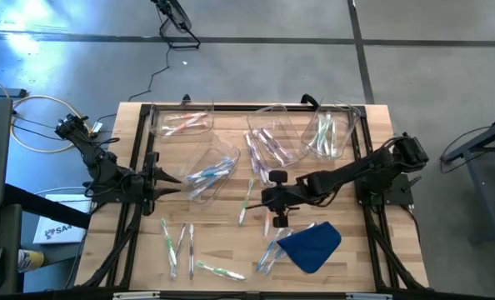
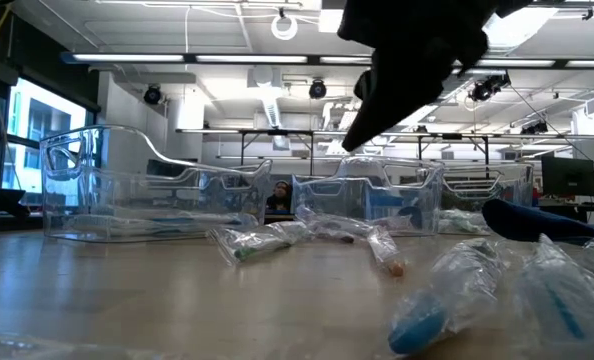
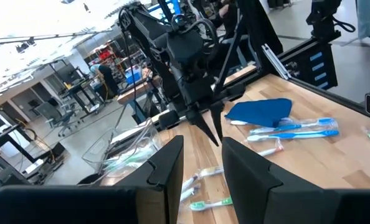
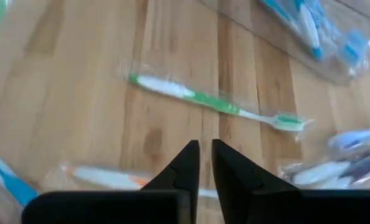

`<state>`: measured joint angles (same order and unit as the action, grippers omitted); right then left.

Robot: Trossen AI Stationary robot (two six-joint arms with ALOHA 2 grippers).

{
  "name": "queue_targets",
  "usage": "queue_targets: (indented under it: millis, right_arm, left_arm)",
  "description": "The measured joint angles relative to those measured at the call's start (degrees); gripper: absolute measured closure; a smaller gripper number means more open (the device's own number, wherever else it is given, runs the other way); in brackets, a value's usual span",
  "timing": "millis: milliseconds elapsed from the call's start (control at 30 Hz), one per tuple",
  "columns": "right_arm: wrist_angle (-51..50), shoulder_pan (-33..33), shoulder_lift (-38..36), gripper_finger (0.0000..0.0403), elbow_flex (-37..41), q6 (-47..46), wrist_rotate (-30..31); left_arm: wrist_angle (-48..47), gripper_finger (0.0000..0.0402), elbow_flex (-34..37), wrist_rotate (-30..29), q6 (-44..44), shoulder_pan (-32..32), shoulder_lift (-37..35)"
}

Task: Pick & Place Toothbrushes
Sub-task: Put the orange toothbrush into the top left transparent bin

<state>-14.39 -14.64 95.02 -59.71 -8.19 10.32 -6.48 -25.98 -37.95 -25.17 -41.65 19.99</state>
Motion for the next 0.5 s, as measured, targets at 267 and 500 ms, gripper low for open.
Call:
queue_targets:
  millis: [267, 500]
  right_arm:
    - [2.90, 0.14, -0.11, 0.0329, -0.04, -27.77, -0.44]
    - [4.45, -0.25, -0.04, 0.0329, -0.04, -42.20, 0.71]
  left_arm:
    - [-0.04, 0.0295, 0.02, -0.01, -0.01, 0.00, 0.00]
    - [-0.04, 0.0295, 0.00, 0.00, 0.00, 0.00, 0.00]
